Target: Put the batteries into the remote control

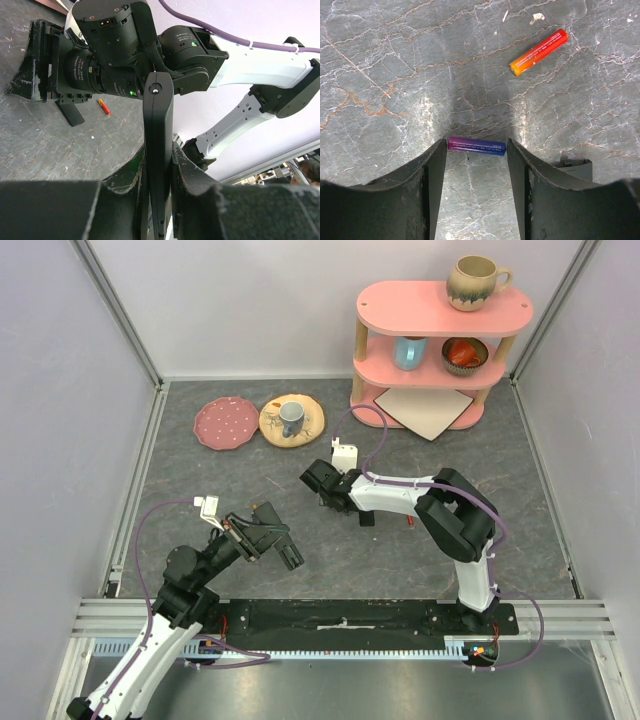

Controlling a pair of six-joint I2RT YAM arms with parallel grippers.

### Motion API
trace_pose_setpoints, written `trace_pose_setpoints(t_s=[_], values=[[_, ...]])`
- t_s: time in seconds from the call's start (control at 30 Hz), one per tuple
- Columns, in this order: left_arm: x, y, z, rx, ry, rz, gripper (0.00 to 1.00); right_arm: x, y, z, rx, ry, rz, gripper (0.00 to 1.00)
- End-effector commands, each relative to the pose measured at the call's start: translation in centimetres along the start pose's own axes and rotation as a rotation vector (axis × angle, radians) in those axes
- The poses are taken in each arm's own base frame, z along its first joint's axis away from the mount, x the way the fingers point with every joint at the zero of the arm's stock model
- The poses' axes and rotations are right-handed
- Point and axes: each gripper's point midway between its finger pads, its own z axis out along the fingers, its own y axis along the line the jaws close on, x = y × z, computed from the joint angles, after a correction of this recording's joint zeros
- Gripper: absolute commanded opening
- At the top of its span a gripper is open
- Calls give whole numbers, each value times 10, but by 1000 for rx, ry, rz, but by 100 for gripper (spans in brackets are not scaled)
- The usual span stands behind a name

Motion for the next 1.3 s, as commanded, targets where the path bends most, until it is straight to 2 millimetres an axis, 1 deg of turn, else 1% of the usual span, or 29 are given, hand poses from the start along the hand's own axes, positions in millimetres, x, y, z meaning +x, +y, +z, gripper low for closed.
trace_pose_setpoints(t_s=[0.0, 0.03, 0.23, 0.3, 0.33, 0.37, 0.43, 0.47, 0.5, 0.53, 0.57, 0.6, 0.63, 0.67, 0.7, 0.73, 0.8, 0.87, 0.9, 0.93, 0.97, 1.0, 1.07, 1.1, 1.13, 1.17, 1.27], values=[[10, 18, -2, 0, -10, -22, 2, 2, 6, 1, -14, -3, 11, 57], [11, 18, -2, -1, -8, -22, 2, 3, 3, 2, -11, 0, 10, 54], [11, 19, -2, -1, -6, -24, 2, 7, 0, 0, -23, 5, 2, 47], [11, 19, -2, -1, -6, -24, 2, -1, -1, -6, -31, -15, -1, 45], [11, 18, -2, 0, -7, -24, 2, -1, -5, -9, -29, -21, -30, 45], [10, 17, -2, 1, -8, -22, 2, -14, -3, -20, -59, -53, -25, 45], [9, 15, -3, 1, -8, -17, 2, -24, -8, -31, -81, -80, -90, 46], [8, 14, -3, 3, -11, -8, 2, -37, -12, -43, -99, -115, -174, 46], [8, 14, -3, -2, -8, -7, 2, -43, -16, -48, -102, -129, -229, 46], [7, 12, -3, 3, -11, 1, 2, -49, -16, -55, -117, -145, -284, 46], [7, 12, -3, 3, -9, 2, 2, -61, -21, -64, -133, -173, -424, 46], [7, 12, -3, 2, -6, 3, 2, -66, -20, -70, -152, -185, -488, 47], [7, 12, -3, 3, -7, 2, 2, -62, -10, -76, -246, -162, -578, 47], [9, 13, -3, 0, -4, 0, 2, -66, -7, -83, -299, -176, -712, 47], [9, 14, -3, 1, -2, 0, 2, -65, -1, -88, -351, -173, -783, 46], [11, 16, -3, -2, 1, -4, 2, -57, 3, -93, -407, -141, -843, 43], [11, 15, -3, 4, 3, -4, 2, -58, 3, -95, -434, -141, -1004, 38], [11, 14, -3, 9, 5, -5, 2, -50, 0, -88, -438, -124, -1093, 37], [11, 13, -3, 11, 6, -6, 2, -42, -5, -81, -441, -117, -1153, 35], [10, 11, -3, 18, 4, -3, 2, -42, 0, -77, -456, -147, -1164, 33], [11, 12, -3, 16, 6, -4, 2, -37, 1, -73, -465, -148, -1182, 30], [9, 9, -4, 24, 3, 2, 2, -28, -1, -68, -481, -135, -1213, 25], [9, 7, -4, 26, 6, 7, 2, -14, 4, -62, -529, -104, -1235, 23], [8, 6, -4, 28, 3, 11, 2, -10, 6, -60, -542, -94, -1238, 24], [8, 6, -4, 27, 2, 11, 2, -3, 6, -56, -552, -64, -1245, 25], [7, 5, -4, 31, 0, 13, 2, 3, 11, -57, -591, -51, -1247, 25], [7, 5, -4, 34, -4, 13, 2, 13, 9, -53, -607, -16, -1245, 26]])
